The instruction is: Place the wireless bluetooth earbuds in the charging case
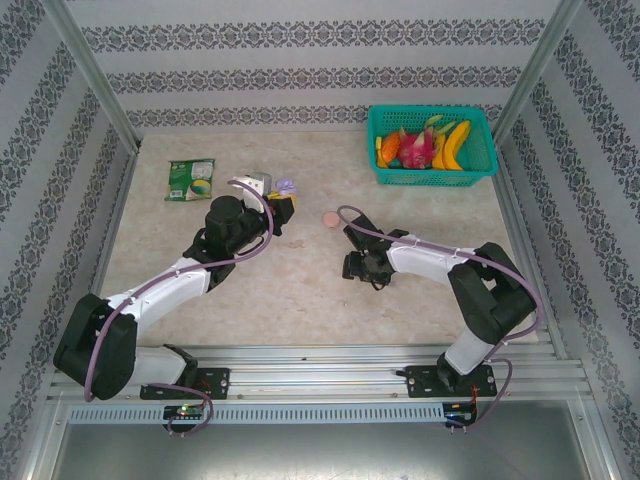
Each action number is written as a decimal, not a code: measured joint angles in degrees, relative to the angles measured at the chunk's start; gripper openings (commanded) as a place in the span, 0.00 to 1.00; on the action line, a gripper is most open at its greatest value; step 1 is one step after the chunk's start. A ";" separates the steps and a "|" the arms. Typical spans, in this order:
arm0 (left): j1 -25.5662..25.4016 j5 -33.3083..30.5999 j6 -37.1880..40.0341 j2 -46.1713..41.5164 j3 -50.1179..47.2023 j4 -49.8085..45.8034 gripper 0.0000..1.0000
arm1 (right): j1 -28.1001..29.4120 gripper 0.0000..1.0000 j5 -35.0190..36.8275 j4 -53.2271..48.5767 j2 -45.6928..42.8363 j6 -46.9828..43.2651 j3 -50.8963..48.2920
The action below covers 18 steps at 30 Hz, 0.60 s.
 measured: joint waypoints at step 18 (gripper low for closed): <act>-0.85 -0.33 -0.02 0.04 -0.02 1.77 0.00 | 6.08 0.62 -3.17 1.16 0.28 1.44 5.29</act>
